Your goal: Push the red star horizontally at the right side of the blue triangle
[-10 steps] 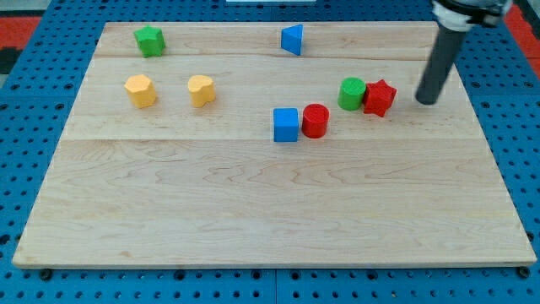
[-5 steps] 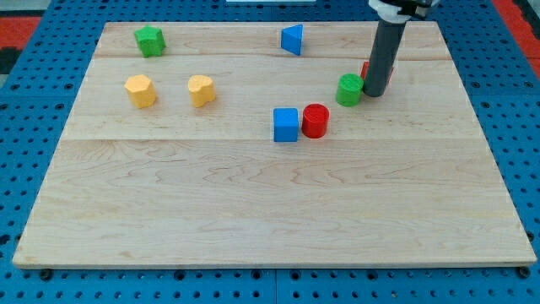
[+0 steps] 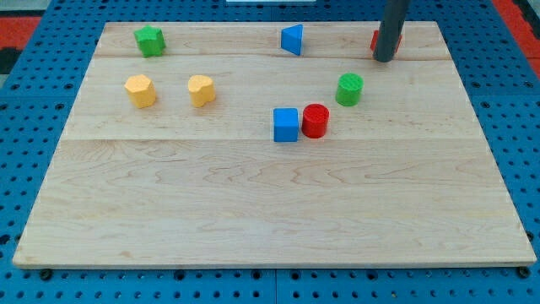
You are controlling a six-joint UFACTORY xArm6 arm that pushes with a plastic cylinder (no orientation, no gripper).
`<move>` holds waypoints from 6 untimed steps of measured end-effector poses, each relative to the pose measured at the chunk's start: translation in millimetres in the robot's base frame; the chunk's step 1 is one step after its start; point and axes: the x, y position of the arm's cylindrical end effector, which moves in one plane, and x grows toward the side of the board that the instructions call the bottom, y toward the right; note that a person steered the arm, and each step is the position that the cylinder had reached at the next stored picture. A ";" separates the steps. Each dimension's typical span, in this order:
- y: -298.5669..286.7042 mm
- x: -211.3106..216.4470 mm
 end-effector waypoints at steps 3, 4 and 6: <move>5.5 8.2; 6.3 8.2; -82.3 1.1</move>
